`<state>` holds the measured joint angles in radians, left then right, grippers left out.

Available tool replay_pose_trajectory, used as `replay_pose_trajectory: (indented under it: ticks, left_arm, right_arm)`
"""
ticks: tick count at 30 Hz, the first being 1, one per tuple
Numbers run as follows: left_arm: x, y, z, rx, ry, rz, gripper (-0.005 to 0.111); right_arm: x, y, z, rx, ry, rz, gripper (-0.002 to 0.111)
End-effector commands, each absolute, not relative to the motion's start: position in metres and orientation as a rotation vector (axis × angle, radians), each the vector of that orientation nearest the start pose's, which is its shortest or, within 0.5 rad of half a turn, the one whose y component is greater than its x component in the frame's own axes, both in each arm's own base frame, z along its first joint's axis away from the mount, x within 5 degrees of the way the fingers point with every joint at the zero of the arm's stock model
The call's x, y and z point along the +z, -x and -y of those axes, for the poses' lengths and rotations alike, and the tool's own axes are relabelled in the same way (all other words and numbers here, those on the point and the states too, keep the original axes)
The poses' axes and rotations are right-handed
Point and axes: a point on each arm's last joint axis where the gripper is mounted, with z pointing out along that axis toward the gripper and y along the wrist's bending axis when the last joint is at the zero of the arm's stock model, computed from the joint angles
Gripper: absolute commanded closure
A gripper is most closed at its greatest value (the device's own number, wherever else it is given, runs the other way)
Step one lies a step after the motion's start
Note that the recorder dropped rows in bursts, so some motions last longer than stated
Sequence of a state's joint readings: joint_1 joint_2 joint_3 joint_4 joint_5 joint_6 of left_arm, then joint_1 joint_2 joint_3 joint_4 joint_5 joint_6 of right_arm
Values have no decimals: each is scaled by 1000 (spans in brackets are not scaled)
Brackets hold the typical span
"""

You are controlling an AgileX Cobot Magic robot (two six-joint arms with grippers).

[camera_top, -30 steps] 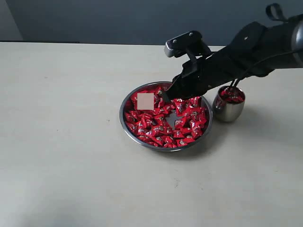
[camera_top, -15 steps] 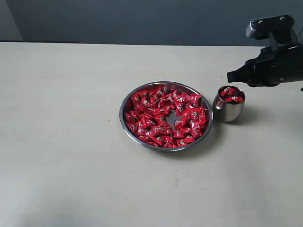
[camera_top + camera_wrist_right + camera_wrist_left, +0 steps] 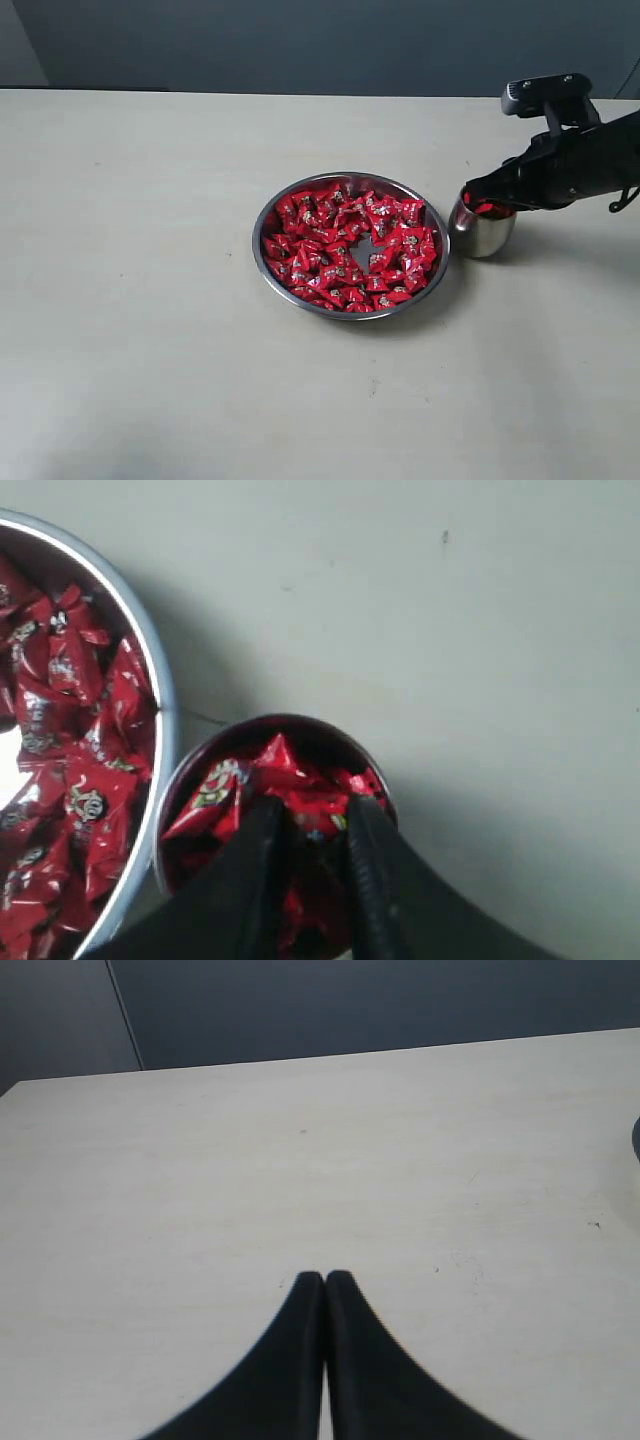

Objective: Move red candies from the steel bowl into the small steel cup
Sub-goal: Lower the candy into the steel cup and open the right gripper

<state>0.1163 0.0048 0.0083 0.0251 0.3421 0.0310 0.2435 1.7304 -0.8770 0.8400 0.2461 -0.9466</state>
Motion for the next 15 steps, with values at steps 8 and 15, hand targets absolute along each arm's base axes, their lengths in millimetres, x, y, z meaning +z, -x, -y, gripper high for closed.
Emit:
replay_pose_trajectory:
  ticks: [8, 15]
  left_arm:
    - [183, -53, -7, 124, 55, -1821, 106]
    - [183, -53, -7, 124, 55, -1821, 106]
  right_arm:
    - [167, -321, -100, 283, 554, -2437, 108]
    - [167, -321, -100, 282, 558, -2436, 105]
